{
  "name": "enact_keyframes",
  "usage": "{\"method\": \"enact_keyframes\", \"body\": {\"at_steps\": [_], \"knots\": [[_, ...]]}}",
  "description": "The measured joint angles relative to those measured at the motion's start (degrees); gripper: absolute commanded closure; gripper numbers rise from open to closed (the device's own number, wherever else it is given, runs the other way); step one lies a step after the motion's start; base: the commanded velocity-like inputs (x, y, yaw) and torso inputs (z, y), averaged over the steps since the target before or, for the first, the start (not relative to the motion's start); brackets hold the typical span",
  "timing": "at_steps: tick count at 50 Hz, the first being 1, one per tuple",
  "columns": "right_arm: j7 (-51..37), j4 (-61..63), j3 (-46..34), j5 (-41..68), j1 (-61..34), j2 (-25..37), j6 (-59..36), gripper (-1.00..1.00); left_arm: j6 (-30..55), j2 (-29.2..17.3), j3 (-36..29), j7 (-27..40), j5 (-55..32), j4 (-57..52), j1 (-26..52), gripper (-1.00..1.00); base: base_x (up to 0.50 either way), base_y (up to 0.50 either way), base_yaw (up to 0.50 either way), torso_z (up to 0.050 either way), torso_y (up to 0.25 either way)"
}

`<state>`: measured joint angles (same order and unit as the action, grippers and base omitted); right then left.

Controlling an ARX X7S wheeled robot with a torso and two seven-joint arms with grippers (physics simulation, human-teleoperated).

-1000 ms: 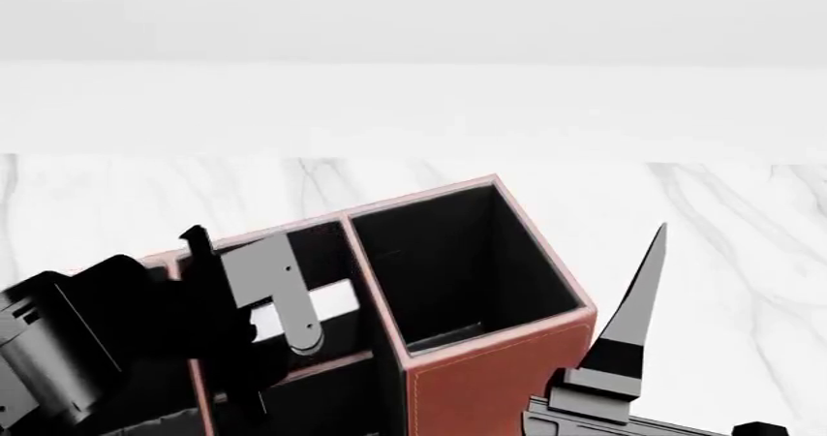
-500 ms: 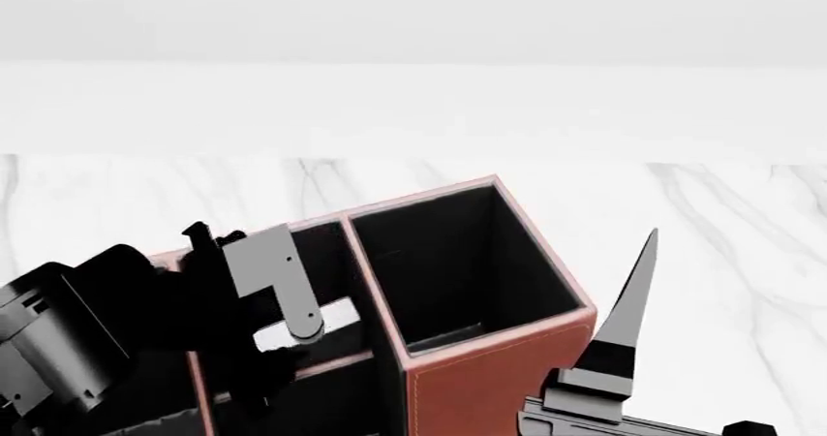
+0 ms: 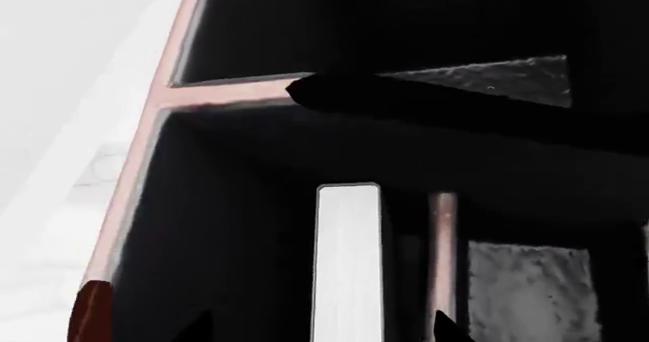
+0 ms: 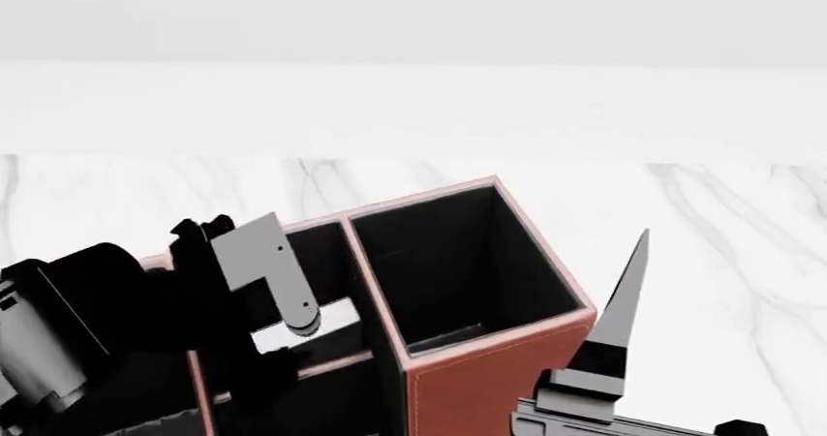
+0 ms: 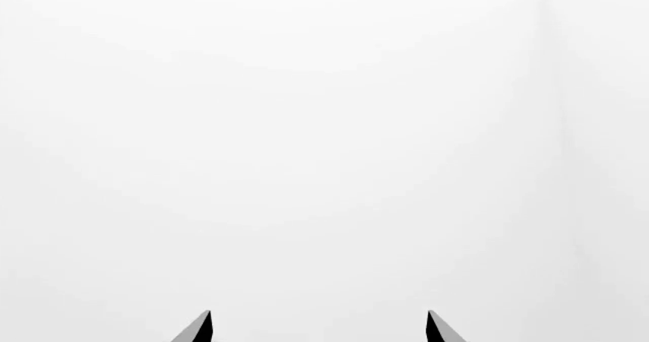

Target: Pick up the book and place it in the front compartment of the caddy.

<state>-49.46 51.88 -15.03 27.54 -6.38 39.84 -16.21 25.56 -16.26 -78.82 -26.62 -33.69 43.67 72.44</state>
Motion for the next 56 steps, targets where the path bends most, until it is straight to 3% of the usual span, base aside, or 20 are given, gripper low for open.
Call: {"method": "enact_keyframes", "body": {"at_steps": [15, 30, 43, 56], "knots": [[0.0, 0.0, -1.1, -0.3, -0.7, -0.3, -0.5, -1.00, 4.9, -12.5, 12.1, 19.3, -9.7, -26.4, -2.9, -1.00, 0.00, 0.00, 0.00, 0.000, 0.000], [0.0, -0.1, -2.4, -0.9, -1.3, -0.7, -1.0, -1.00, 0.4, -22.8, 23.4, 38.4, -18.3, -51.5, -11.9, -1.00, 0.00, 0.00, 0.00, 0.000, 0.000], [-0.2, 0.2, -2.7, -0.9, -1.5, -0.6, -1.3, -1.00, -8.7, -28.4, 29.9, 52.6, -16.5, -68.2, -20.4, -1.00, 0.00, 0.00, 0.00, 0.000, 0.000], [-0.5, 0.8, -2.9, -0.8, -1.8, -0.5, -1.8, -1.00, -16.1, -31.4, 32.0, 63.1, -10.0, -78.9, -29.5, -1.00, 0.00, 0.00, 0.00, 0.000, 0.000]]}}
